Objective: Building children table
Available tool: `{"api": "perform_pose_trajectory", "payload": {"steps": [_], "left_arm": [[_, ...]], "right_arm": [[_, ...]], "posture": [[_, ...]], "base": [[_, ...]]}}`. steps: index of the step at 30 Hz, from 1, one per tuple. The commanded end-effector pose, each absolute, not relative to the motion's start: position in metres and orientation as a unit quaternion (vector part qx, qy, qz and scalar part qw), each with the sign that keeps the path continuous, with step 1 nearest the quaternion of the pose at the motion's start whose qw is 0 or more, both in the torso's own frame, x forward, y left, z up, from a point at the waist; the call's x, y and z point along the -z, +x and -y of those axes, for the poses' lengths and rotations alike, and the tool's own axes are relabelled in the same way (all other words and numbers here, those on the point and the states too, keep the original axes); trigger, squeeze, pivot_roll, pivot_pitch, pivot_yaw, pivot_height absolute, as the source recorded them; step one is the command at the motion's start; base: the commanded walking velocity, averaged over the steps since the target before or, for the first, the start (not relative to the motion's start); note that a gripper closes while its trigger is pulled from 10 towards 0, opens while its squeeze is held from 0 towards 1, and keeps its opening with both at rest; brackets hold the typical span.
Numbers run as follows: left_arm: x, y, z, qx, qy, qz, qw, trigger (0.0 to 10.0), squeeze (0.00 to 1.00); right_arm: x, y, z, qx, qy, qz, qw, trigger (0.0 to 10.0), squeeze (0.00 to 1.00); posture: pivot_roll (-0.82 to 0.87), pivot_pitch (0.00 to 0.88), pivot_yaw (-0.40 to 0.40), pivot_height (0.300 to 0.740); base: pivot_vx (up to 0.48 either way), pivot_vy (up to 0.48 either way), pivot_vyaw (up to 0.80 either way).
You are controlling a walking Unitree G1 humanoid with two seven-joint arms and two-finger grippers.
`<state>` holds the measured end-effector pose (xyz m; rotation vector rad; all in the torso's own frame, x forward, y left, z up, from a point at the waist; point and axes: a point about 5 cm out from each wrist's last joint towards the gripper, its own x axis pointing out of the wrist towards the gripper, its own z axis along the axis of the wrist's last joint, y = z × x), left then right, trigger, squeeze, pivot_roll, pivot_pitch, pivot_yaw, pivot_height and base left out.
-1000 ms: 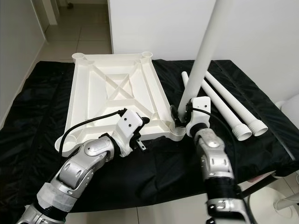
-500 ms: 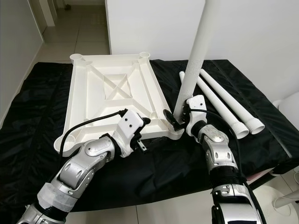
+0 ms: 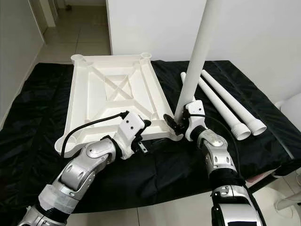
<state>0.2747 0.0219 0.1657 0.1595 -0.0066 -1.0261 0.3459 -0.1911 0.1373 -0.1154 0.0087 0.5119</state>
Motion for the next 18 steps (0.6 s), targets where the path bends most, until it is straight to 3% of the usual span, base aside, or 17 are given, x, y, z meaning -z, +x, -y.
{"api": "perform_pose_trajectory", "payload": {"steps": [1,8,9,18], "left_arm": [[-0.166,0.277,-0.023,0.482,0.083,0.006,0.872,10.0,0.00],[-0.167,0.278,-0.023,0.482,0.086,0.008,0.872,10.0,0.00],[-0.167,0.278,-0.023,0.482,0.086,0.007,0.872,10.0,0.00],[-0.166,0.276,-0.023,0.483,0.084,0.006,0.872,10.0,0.00]], "right_arm": [[-0.131,0.346,0.188,-0.259,-0.045,-0.016,0.965,0.0,0.00],[-0.127,0.343,0.188,-0.250,-0.032,-0.013,0.968,0.0,0.00],[-0.127,0.342,0.188,-0.243,-0.031,-0.013,0.969,10.0,0.00],[-0.128,0.335,0.184,-0.197,-0.012,-0.002,0.980,10.0,0.00]], "posture": [[-0.05,0.000,-0.010,0.740],[-0.06,0.000,-0.006,0.740],[-0.06,0.000,-0.006,0.740],[-0.06,0.000,-0.010,0.740]], "base": [[0.000,0.000,0.00],[0.000,0.000,0.00],[0.000,0.000,0.00],[0.000,0.000,0.00]]}}
